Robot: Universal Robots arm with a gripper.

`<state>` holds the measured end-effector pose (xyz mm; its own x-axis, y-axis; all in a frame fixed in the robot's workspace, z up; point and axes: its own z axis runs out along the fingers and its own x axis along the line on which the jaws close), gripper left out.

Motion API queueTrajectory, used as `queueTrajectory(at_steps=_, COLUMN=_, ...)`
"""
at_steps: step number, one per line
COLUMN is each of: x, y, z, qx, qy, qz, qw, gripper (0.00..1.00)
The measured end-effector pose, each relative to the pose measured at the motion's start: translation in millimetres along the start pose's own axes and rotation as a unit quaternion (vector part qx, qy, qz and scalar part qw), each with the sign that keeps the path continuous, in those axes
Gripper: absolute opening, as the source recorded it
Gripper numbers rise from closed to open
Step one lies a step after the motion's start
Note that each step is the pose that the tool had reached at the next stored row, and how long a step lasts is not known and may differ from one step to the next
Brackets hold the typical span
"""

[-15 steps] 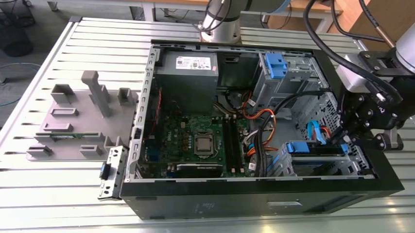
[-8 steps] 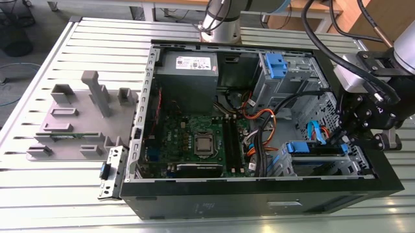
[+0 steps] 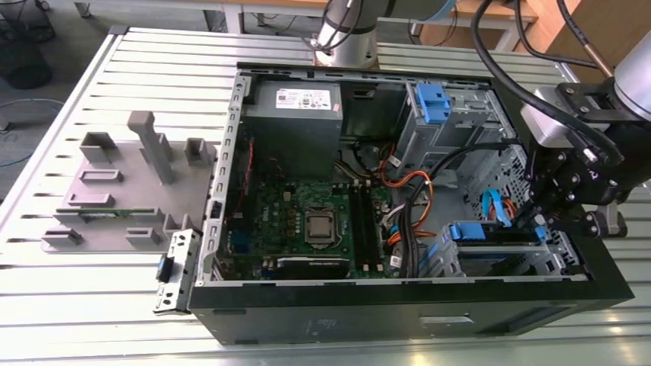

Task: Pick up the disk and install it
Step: 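Insert the second disk wire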

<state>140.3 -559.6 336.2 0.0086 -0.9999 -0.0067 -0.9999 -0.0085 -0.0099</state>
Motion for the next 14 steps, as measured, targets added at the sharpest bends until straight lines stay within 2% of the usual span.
queueTrajectory(at_steps=8, x=0.0, y=0.1, z=0.8, qx=0.0000, qy=-0.0001, qz=0.000, qw=1.00000, gripper=0.16)
queueTrajectory(at_steps=12, x=-0.5, y=0.0, z=-14.4, qx=0.0001, qy=-0.0001, qz=0.000, qw=1.00000, gripper=0.16)
queueTrajectory(at_steps=14, x=-0.5, y=0.0, z=-14.6, qx=0.0001, qy=0.0005, qz=0.000, qw=1.00000, gripper=0.16)
